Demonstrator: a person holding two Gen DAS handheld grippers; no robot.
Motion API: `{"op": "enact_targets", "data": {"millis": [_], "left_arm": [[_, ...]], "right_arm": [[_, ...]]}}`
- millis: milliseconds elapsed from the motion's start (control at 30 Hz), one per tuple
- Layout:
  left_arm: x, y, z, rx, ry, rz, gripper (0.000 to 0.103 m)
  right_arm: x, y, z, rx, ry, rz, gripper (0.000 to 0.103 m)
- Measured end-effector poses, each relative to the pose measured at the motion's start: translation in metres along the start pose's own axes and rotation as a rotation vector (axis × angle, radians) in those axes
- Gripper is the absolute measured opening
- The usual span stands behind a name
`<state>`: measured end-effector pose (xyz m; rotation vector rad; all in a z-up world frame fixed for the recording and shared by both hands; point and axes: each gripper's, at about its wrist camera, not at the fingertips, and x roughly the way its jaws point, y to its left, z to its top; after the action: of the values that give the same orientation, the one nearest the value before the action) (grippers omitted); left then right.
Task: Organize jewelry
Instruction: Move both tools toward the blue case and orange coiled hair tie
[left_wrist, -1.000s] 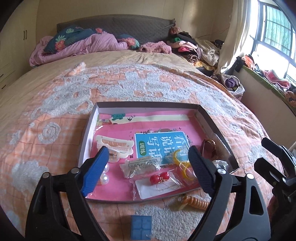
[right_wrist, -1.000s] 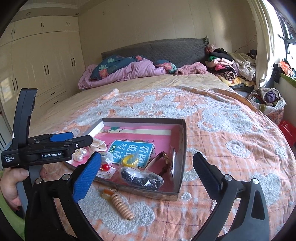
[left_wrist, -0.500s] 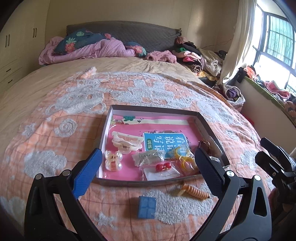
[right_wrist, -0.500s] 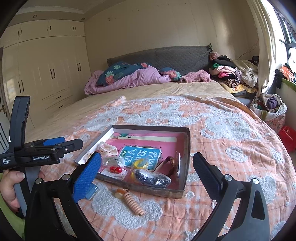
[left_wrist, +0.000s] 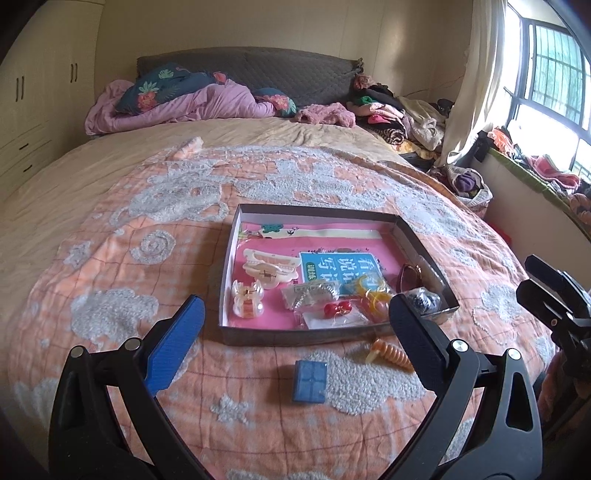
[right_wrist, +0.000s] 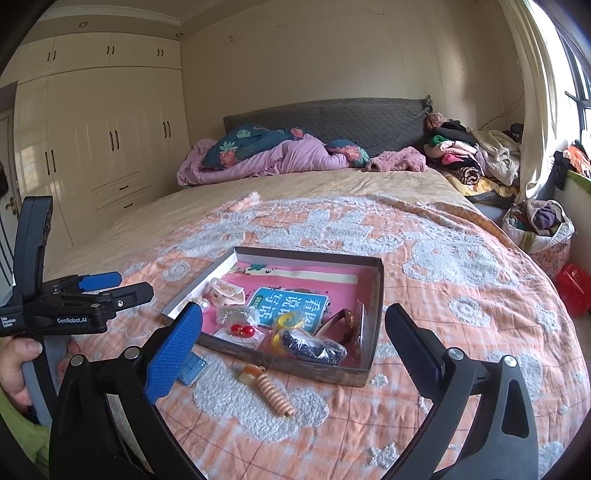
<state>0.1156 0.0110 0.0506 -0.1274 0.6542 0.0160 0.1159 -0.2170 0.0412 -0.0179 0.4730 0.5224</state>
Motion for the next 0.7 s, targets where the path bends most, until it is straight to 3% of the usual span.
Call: {"op": "enact_targets", "data": {"millis": [700], "left_arm": [[0.022,0.01,-0.041,0.016,0.111,0.028,0.093]], "right_arm": [[0.039,0.019,-0.038,-0.095,0.152,-0.01,0.099]]}}
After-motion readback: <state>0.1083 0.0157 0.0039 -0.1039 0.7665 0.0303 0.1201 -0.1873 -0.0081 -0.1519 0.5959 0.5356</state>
